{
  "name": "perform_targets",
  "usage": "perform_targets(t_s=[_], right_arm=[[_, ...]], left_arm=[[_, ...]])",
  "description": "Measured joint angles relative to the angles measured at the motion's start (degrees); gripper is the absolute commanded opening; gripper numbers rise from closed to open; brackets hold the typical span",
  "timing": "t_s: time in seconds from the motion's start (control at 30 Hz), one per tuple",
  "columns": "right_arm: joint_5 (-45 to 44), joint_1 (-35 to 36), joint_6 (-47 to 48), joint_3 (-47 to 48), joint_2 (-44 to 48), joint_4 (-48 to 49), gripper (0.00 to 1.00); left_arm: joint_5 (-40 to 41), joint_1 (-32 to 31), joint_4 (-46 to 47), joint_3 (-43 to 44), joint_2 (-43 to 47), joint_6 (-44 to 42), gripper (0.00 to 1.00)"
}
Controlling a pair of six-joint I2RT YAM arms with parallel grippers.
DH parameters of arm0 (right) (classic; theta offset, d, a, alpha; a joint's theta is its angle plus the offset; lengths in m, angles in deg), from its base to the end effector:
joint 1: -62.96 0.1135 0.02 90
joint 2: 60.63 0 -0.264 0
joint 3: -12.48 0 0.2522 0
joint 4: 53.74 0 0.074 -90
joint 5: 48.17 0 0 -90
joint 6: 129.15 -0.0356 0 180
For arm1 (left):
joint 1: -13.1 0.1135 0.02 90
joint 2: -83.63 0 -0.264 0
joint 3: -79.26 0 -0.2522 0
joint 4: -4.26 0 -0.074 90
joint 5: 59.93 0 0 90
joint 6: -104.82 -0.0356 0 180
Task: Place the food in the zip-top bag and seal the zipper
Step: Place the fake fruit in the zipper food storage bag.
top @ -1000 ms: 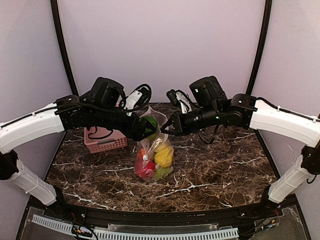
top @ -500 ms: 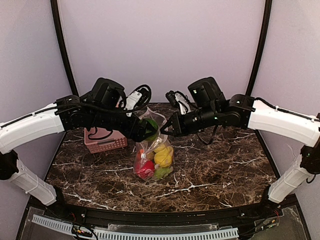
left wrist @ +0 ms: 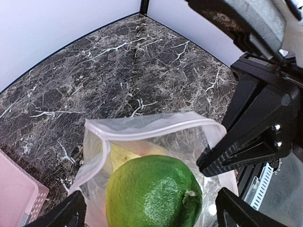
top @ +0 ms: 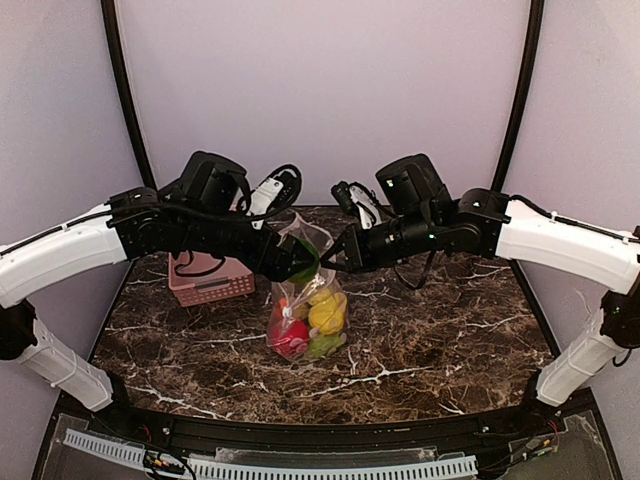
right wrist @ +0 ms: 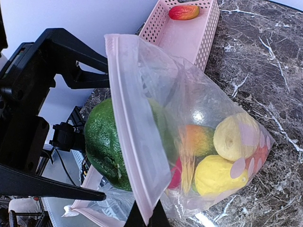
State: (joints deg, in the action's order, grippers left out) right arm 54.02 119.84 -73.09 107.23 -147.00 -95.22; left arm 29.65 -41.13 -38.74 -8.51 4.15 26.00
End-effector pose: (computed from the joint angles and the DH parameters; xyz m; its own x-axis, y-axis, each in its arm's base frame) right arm 0.1816 0.2922 0.3543 -0.7586 -0.1640 -0.6306 -0.5928 0.5755 0.5634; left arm 0.1824 -0.2537 0.3735 -0.4469 0.2887 -0.8467 0.7425 0.6476 -0.1711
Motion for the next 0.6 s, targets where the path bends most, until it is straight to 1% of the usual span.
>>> perform_targets(t_s=[0.2, 0.37, 0.43, 0.5, 0.53, 0.6], right_arm=[[0.0, 0.0, 0.0, 0.0, 0.0, 0.0, 0.0], [0.0, 0.0, 0.0, 0.0, 0.0, 0.0, 0.0], [0.0, 0.0, 0.0, 0.0, 0.0, 0.0, 0.0], [0.0, 0.0, 0.0, 0.0, 0.0, 0.0, 0.0], [0.0, 0.0, 0.0, 0.0, 0.0, 0.0, 0.0], [0.0, 0.0, 0.0, 0.0, 0.0, 0.0, 0.0]], left_arm=[[-2.7, 0.0, 0.1, 1.2, 1.9, 1.0, 0.97], [-2.5, 0.1, 0.4, 1.2, 7.6, 3.2, 0.94], [-2.1, 0.5, 0.5, 1.1, 9.9, 4.5, 0.9], [-1.9, 1.1, 1.1, -0.1, 12.2, 6.0, 0.82], [-1.9, 1.6, 1.2, -1.0, 13.1, 6.8, 0.8], [-1.9, 2.8, 1.8, -3.8, 14.5, 8.7, 0.72]])
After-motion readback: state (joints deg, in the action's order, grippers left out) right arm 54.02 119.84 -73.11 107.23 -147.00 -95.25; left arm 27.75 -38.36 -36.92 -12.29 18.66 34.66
